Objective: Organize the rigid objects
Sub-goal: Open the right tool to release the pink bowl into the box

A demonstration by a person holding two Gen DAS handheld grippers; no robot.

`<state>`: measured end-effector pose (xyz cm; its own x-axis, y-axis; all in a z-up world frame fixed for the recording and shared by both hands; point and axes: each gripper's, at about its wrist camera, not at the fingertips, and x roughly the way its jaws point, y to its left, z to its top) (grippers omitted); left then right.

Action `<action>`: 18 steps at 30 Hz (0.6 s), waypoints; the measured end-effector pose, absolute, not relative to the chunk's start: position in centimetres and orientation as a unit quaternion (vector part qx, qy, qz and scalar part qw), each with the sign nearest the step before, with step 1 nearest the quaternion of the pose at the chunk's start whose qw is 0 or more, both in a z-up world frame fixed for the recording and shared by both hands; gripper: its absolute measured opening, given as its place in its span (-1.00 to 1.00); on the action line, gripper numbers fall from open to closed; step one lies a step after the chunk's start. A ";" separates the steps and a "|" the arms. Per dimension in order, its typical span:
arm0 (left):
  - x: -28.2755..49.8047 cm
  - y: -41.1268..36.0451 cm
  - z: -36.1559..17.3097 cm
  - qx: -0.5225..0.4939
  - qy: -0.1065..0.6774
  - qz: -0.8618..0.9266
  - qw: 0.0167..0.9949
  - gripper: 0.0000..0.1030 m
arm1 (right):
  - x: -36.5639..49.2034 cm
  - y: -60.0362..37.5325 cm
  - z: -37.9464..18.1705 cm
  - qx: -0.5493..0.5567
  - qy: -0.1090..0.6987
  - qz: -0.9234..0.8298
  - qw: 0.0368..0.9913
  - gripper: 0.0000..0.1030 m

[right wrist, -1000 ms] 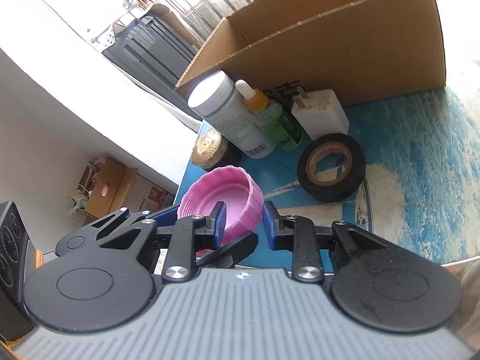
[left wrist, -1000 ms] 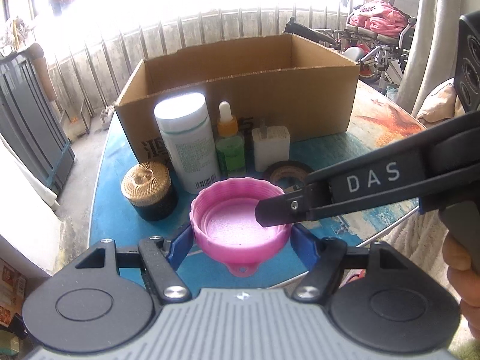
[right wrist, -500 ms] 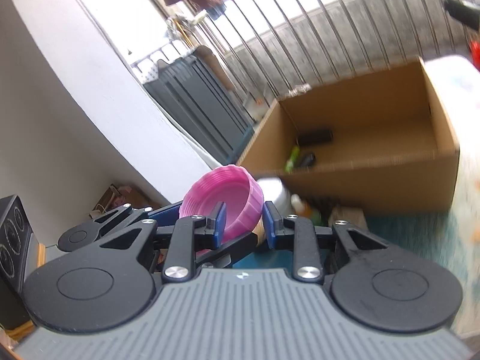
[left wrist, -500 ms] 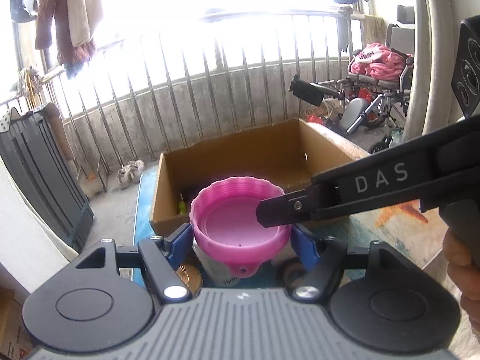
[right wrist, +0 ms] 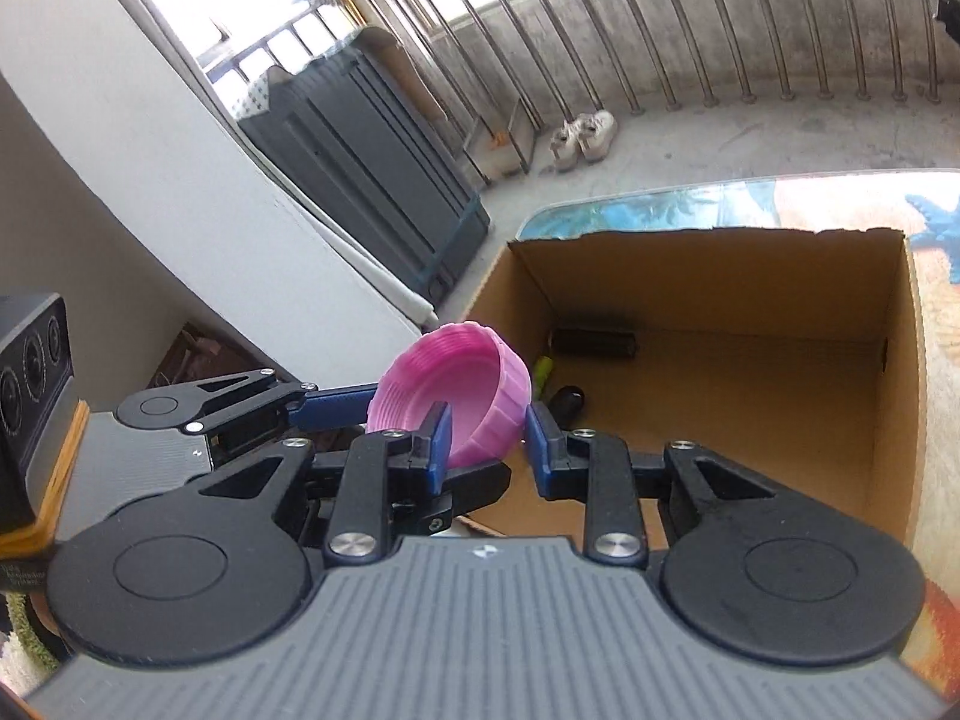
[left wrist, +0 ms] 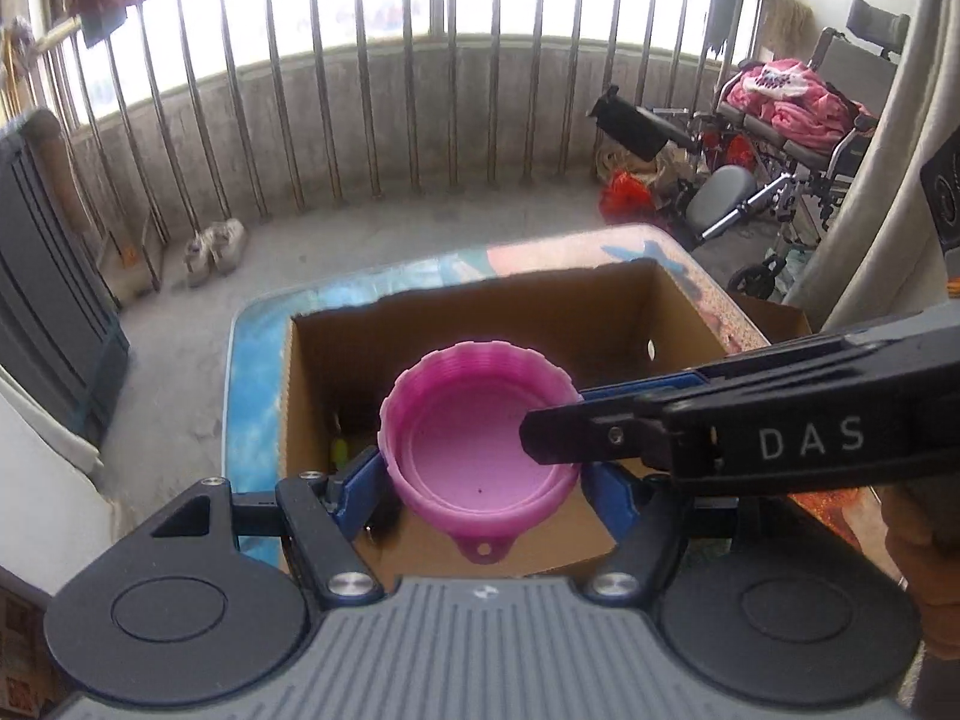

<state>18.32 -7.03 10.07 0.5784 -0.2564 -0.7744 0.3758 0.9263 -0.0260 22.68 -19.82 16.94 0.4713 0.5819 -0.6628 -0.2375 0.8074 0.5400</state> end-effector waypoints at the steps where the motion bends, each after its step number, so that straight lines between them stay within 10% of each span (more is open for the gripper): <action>1: 19.7 -6.9 9.3 0.061 0.446 -0.180 0.875 0.41 | 23.9 -19.9 16.2 0.191 0.470 0.244 0.826 -0.50; 18: 27.5 -7.0 -0.2 0.085 0.616 -0.157 0.767 0.41 | 31.9 -16.8 3.3 0.216 0.646 0.255 0.686 -0.46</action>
